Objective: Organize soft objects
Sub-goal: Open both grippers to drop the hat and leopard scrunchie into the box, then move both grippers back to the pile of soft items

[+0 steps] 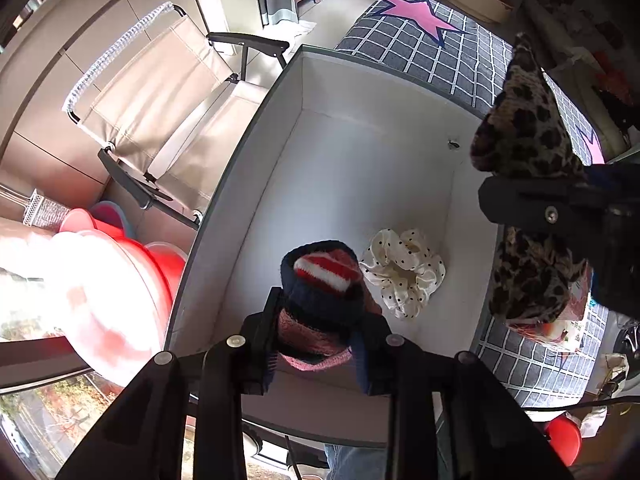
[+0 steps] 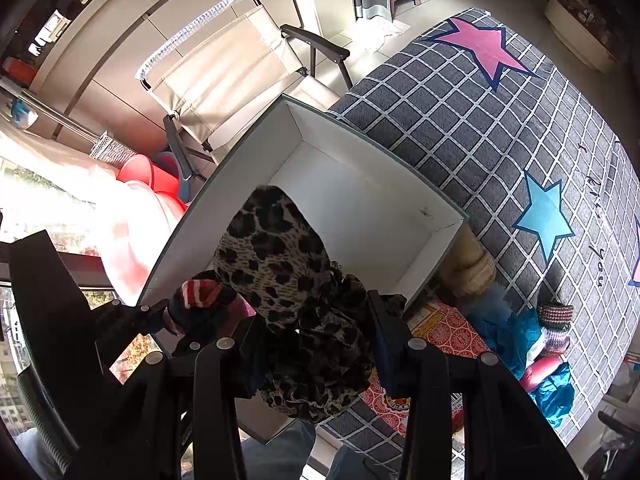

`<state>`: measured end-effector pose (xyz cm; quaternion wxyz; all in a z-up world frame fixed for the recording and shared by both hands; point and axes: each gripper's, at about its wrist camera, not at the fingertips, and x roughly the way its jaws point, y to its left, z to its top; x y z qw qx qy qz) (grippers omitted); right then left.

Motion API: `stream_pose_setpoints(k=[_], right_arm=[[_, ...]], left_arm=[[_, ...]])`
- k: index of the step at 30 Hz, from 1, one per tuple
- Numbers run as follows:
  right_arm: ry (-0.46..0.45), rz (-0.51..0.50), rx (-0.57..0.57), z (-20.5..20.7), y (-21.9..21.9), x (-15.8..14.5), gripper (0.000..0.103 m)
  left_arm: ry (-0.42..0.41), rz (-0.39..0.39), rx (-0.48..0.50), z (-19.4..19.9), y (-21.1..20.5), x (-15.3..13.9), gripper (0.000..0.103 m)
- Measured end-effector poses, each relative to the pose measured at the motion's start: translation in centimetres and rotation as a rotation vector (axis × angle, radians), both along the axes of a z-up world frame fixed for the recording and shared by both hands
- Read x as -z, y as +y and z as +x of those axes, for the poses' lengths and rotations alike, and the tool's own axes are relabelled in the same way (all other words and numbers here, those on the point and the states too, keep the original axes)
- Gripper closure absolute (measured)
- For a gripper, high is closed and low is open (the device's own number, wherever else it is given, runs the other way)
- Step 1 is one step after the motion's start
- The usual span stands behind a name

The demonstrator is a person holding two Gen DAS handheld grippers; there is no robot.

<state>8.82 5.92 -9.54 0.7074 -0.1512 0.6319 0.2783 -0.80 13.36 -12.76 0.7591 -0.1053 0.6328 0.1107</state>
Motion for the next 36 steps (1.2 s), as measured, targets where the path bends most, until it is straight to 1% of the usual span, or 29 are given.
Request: stream_pose_setpoints(k=[1,3,4,5,7,8,10,11,12,15,17,21,24,26,30,33,36], right_arm=[[0.001,0.001,-0.001,0.0,0.0,0.0,0.059],[0.009,0.009,-0.003,0.1,0.1,0.1,0.059],[0.010,0.015,-0.002,0.1,0.1,0.1,0.058],[0.010,0.018,0.002,0.2,0.0,0.1,0.055],[0.011,0.028,0.011,0.4,-0.3,0.1,0.035],[0.003,0.021,0.017,0.5,-0.4,0.0,0.032],[-0.008,0.007,0.029,0.7,-0.7,0.0,0.017],[-0.012,0.009,0.038,0.9,-1.0,-0.1,0.012],[-0.018,0.016,0.050,1.0,-1.3,-0.2,0.002],[-0.036,0.034,0.078,1.4,-2.2,-0.9,0.001],[-0.048,0.036,0.089,1.6,-2.8,-1.3,0.001],[-0.056,0.049,0.135,2.1,-4.6,-2.2,0.001],[-0.061,0.044,0.180,2.8,-6.8,-2.7,0.001],[-0.068,0.042,0.219,3.2,-8.7,-3.0,0.001],[-0.076,0.048,0.329,4.2,-13.5,-3.1,0.001],[-0.067,0.036,0.421,5.0,-17.5,-2.5,0.001],[-0.045,0.012,0.509,5.6,-21.6,-1.2,0.001]], left_arm=[[0.001,-0.005,0.001,0.0,0.0,0.1,0.061],[0.000,0.000,0.007,0.0,-0.1,0.1,0.040],[0.001,0.005,0.012,0.0,-0.2,0.2,0.034],[0.004,0.005,0.016,0.0,-0.3,0.3,0.022],[0.005,-0.016,0.019,0.0,-0.4,0.5,0.020],[0.004,-0.040,0.014,0.0,-0.3,0.7,0.019],[0.013,-0.077,-0.003,0.0,-0.1,1.1,0.010],[0.023,-0.089,-0.012,-0.1,0.0,1.4,0.001],[0.025,-0.110,-0.023,-0.1,0.1,1.7,0.000],[0.043,-0.199,-0.064,0.1,0.6,2.6,0.000],[0.057,-0.237,-0.083,0.2,0.8,3.0,0.000],[0.074,-0.272,-0.087,0.8,0.4,2.7,0.000],[0.074,-0.296,-0.078,1.0,0.1,1.8,0.000],[0.068,-0.299,-0.070,1.4,-0.3,1.0,0.000],[0.059,-0.272,-0.039,2.1,-1.4,-0.2,0.000],[0.057,-0.249,-0.014,2.7,-2.3,-0.9,0.000],[0.057,-0.237,0.004,3.3,-3.4,-1.5,0.000]])
